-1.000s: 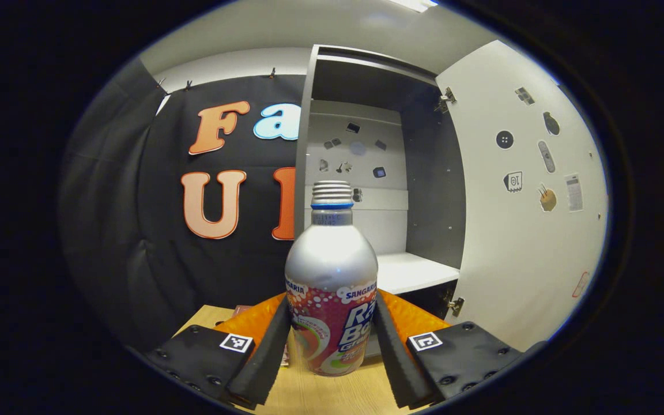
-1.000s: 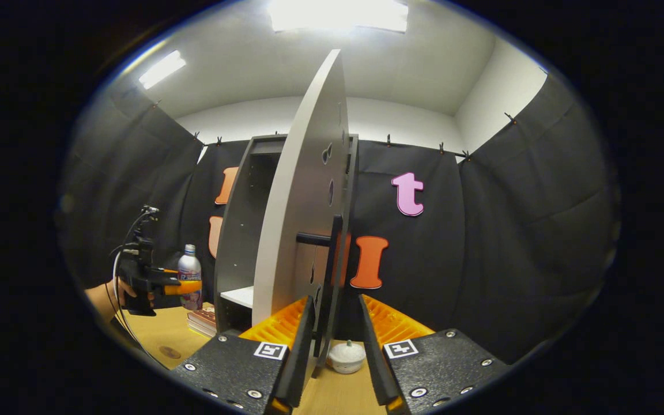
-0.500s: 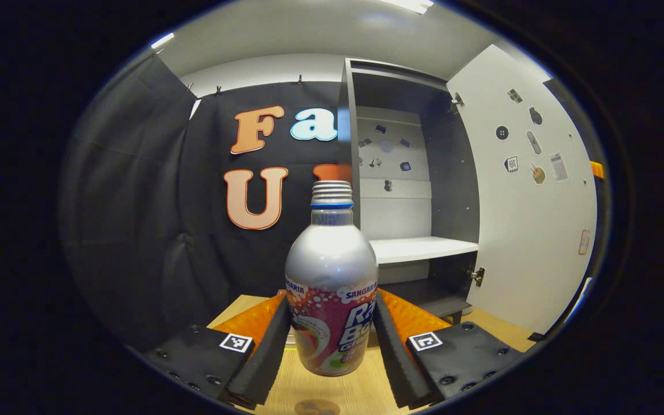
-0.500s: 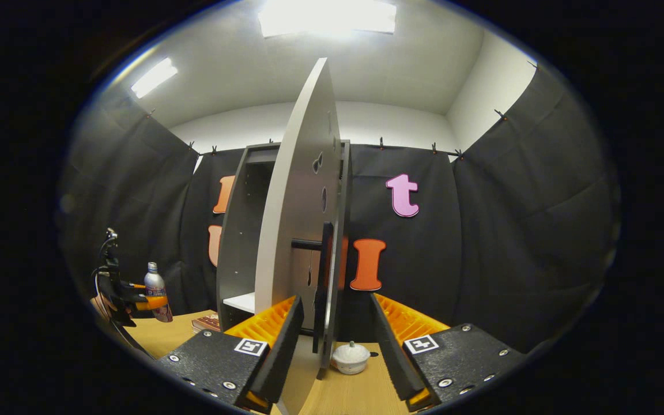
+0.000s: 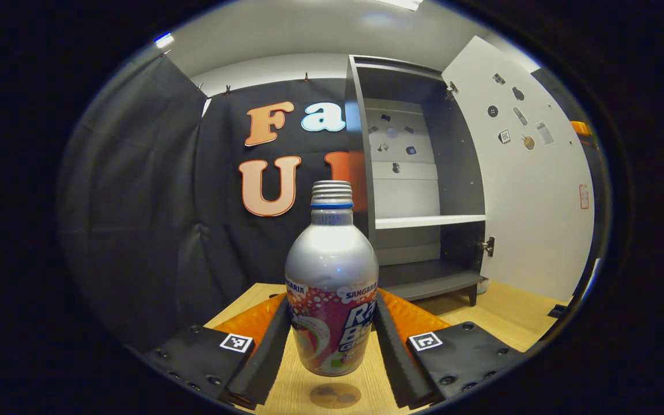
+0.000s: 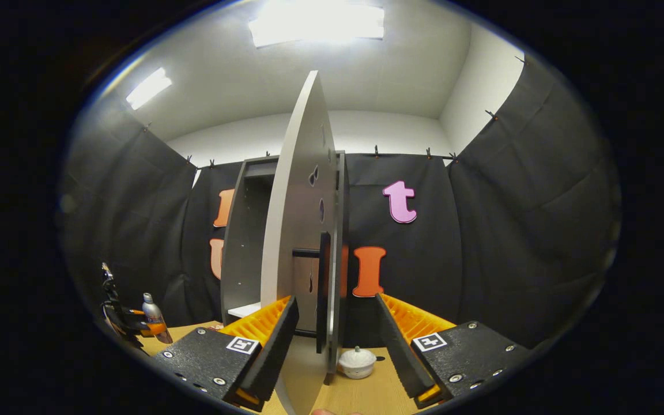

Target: Open the cabinet door with the right hand, grasp the bottle in the cabinet with the left hand and place it on the coaster, then close the cabinet door with the right hand.

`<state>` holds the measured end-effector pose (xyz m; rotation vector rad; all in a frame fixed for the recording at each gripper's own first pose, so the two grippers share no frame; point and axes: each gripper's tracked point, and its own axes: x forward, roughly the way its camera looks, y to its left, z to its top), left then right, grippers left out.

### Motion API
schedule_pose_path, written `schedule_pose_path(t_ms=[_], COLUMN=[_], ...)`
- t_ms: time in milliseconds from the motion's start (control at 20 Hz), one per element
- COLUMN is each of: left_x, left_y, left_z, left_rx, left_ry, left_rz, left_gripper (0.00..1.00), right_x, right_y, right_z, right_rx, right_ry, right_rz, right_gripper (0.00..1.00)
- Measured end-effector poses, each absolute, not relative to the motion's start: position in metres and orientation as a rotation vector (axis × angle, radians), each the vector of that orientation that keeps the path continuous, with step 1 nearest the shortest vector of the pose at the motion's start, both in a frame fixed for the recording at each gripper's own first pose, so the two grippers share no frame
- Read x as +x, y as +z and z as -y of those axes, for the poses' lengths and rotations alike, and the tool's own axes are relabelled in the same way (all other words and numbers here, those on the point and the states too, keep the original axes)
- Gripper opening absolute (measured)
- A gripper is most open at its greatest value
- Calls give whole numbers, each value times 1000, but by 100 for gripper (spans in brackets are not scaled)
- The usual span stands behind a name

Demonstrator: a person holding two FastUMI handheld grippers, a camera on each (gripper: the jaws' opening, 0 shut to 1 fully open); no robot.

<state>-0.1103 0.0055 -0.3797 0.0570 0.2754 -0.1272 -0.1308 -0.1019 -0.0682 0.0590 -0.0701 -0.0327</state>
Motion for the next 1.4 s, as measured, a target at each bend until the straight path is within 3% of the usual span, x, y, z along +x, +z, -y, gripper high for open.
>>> schedule_pose_path(t_ms=[700,1400], left_x=[-149,-160], left_y=[-488,-531], left_z=[-20,-18], left_rx=[-36,2], left_ry=[-112,-70], left_rz=[-360,-382], left_gripper=[83,84], right_x=[-124,-124], right_y=[-75,-70], right_z=[107,106], right_rx=[70,88], right_ry=[-57,-56], right_rz=[66,75], right_gripper=[82,82])
